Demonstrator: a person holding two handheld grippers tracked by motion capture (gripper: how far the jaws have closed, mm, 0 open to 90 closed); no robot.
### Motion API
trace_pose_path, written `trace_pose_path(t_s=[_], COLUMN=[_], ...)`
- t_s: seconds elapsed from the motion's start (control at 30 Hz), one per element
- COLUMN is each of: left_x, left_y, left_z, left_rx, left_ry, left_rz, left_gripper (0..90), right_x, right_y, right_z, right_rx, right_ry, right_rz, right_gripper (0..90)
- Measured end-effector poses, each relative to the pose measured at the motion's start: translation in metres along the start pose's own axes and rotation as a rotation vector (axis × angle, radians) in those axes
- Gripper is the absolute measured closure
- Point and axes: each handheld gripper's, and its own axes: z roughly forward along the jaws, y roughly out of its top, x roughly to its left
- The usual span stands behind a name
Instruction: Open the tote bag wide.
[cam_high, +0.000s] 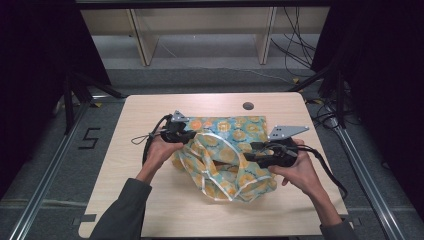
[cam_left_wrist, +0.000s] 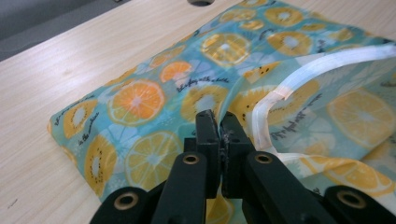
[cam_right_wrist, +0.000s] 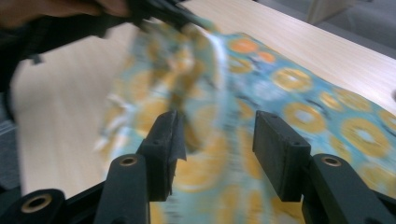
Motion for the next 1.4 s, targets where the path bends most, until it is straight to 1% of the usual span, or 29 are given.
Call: trace_pose_path(t_s=[0.03, 0.1, 0.13, 0.17, 0.2, 0.23, 0.27, 0.37, 0.43, 0.47, 0.5, 0.53, 0.57, 0.63, 0.7, 0.73, 0.77, 0.8, 0.83, 0.87, 0.97, 1.03, 1.13, 1.17, 1.2, 1.23, 1.3, 1.33, 1.4], left_x=[0.0, 0.001, 0.001, 0.001, 0.001, 0.0, 0.0, -0.001, -0.001, -0.001, -0.001, -0.001, 0.0, 0.0, 0.0, 0.0, 0.0, 0.0, 0.0, 0.001, 0.003, 0.005, 0.006, 0.006, 0.007, 0.007, 0.007, 0.007, 0.008], left_y=[0.0, 0.004, 0.005, 0.007, 0.009, 0.012, 0.013, 0.015, 0.015, 0.015, 0.015, 0.015, 0.015, 0.015, 0.015, 0.015, 0.014, 0.014, 0.014, 0.014, 0.011, 0.008, 0.007, 0.006, 0.006, 0.006, 0.004, 0.004, 0.004], left_z=[0.002, 0.003, 0.003, 0.003, 0.003, 0.003, 0.003, 0.002, 0.002, 0.002, 0.001, 0.001, 0.001, 0.001, 0.002, 0.002, 0.002, 0.002, 0.001, 0.001, 0.001, 0.0, 0.0, 0.0, 0.0, -0.001, -0.002, -0.003, -0.004], left_rx=[-0.001, 0.007, 0.009, 0.007, 0.006, 0.005, 0.008, -0.004, -0.006, -0.008, -0.012, -0.011, -0.01, -0.012, -0.008, -0.008, -0.009, -0.011, -0.007, -0.004, 0.001, 0.001, -0.002, 0.002, 0.004, 0.003, -0.001, 0.0, -0.001], left_ry=[-0.004, -0.01, -0.004, -0.007, -0.005, -0.007, -0.005, -0.013, -0.014, -0.021, -0.016, -0.018, -0.018, -0.025, -0.033, -0.034, -0.035, -0.03, -0.032, -0.035, -0.028, -0.035, -0.025, -0.026, -0.032, -0.029, -0.038, -0.047, -0.051], left_rz=[-0.018, -0.012, -0.008, -0.013, -0.014, -0.007, 0.001, -0.009, -0.007, -0.011, -0.017, -0.016, -0.014, -0.02, -0.02, -0.018, -0.02, -0.027, -0.023, -0.016, -0.016, -0.018, -0.031, -0.027, -0.025, -0.019, -0.03, -0.03, -0.031], left_gripper=[87.7, 87.4, 87.1, 87.1, 87.0, 87.0, 86.8, 86.4, 86.1, 86.0, 85.9, 85.9, 85.8, 85.6, 85.3, 85.0, 84.8, 84.8, 84.7, 84.3, 83.9, 84.0, 84.1, 83.8, 83.8, 83.0, 82.9, 82.9, 82.9], right_x=[0.006, 0.019, 0.026, 0.026, 0.034, 0.034, 0.038, 0.042, 0.047, 0.048, 0.05, 0.052, 0.054, 0.055, 0.055, 0.056, 0.055, 0.055, 0.055, 0.054, 0.053, 0.051, 0.048, 0.048, 0.048, 0.042, 0.039, 0.031, 0.029], right_y=[0.002, 0.003, 0.001, 0.001, -0.004, -0.004, -0.007, -0.014, -0.02, -0.023, -0.025, -0.029, -0.032, -0.038, -0.044, -0.049, -0.049, -0.049, -0.05, -0.049, -0.042, -0.036, -0.031, -0.028, -0.028, -0.023, -0.019, -0.013, -0.011], right_z=[0.0, 0.007, 0.016, 0.016, 0.027, 0.027, 0.033, 0.048, 0.062, 0.069, 0.073, 0.081, 0.084, 0.094, 0.102, 0.108, 0.108, 0.108, 0.109, 0.108, 0.099, 0.088, 0.076, 0.072, 0.072, 0.067, 0.064, 0.058, 0.055], right_rx=[0.011, 0.022, 0.048, 0.048, 0.072, 0.072, 0.091, 0.133, 0.171, 0.184, 0.205, 0.225, 0.244, 0.288, 0.338, 0.355, 0.374, 0.374, 0.362, 0.349, 0.333, 0.296, 0.285, 0.273, 0.273, 0.251, 0.237, 0.199, 0.188], right_ry=[0.013, 0.056, 0.084, 0.084, 0.118, 0.118, 0.12, 0.13, 0.137, 0.149, 0.156, 0.156, 0.164, 0.152, 0.133, 0.105, 0.093, 0.093, 0.103, 0.102, 0.133, 0.119, 0.063, 0.039, 0.039, 0.029, 0.022, 0.023, 0.013], right_rz=[0.015, 0.014, -0.011, -0.011, 0.011, 0.011, 0.004, -0.01, 0.006, -0.005, 0.014, 0.002, 0.012, -0.008, -0.019, -0.034, -0.057, -0.057, -0.063, -0.09, -0.095, -0.123, -0.156, -0.139, -0.139, -0.147, -0.138, -0.129, -0.116], right_gripper=[51.0, 50.2, 49.6, 49.6, 49.5, 49.5, 48.7, 46.6, 43.5, 42.9, 41.6, 40.2, 40.2, 39.3, 43.8, 59.4, 67.6, 67.6, 77.2, 83.7, 89.0, 90.0, 90.0, 90.0, 90.0, 90.0, 90.0, 90.0, 90.0])
